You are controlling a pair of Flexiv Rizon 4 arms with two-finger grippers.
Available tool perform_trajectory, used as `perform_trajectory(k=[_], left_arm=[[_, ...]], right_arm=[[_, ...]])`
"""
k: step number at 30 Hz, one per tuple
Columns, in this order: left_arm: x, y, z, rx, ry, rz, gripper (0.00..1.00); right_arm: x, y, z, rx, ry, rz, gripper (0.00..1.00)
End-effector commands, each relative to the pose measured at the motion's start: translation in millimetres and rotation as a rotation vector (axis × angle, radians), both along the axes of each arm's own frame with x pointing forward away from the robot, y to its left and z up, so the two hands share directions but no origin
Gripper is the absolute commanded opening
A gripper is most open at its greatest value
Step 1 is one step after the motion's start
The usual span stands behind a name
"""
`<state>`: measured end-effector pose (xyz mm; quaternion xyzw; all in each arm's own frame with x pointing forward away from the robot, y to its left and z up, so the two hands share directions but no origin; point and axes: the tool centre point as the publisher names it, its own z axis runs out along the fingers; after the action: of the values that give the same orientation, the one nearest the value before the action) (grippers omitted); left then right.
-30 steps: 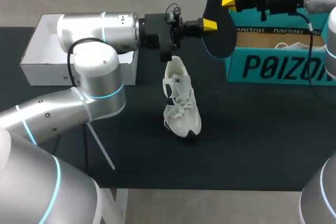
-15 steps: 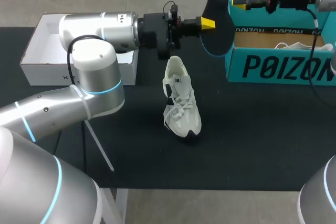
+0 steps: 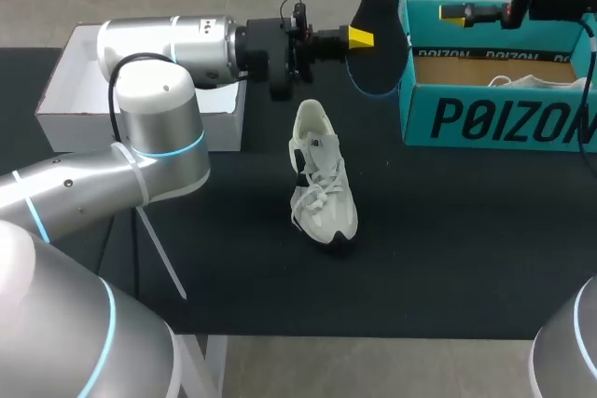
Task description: Take the shoe out of the shoebox, open the shoe tongue, remove and reinsert the insole, then place the shoe into the shoebox
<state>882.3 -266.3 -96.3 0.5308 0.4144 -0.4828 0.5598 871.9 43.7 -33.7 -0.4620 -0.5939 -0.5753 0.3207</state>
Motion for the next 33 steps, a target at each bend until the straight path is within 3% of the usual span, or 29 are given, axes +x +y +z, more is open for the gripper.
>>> perform_trajectory(k=[1, 11, 33], left_arm=[[-3.4, 2, 0, -0.009, -0.001, 0.007, 0.00], [1.1, 7, 6, 0.008, -0.010, 0.017, 0.00], [2.4, 6, 9, 0.035, -0.014, 0.028, 0.00]], right_arm=[[-17.1, -7, -9, 0.014, 0.017, -0.029, 1.00], [-32.5, -16, -34, -0.005, 0.064, -0.035, 1.00], [-32.5, -16, -35, -0.033, 0.048, -0.033, 1.00]])
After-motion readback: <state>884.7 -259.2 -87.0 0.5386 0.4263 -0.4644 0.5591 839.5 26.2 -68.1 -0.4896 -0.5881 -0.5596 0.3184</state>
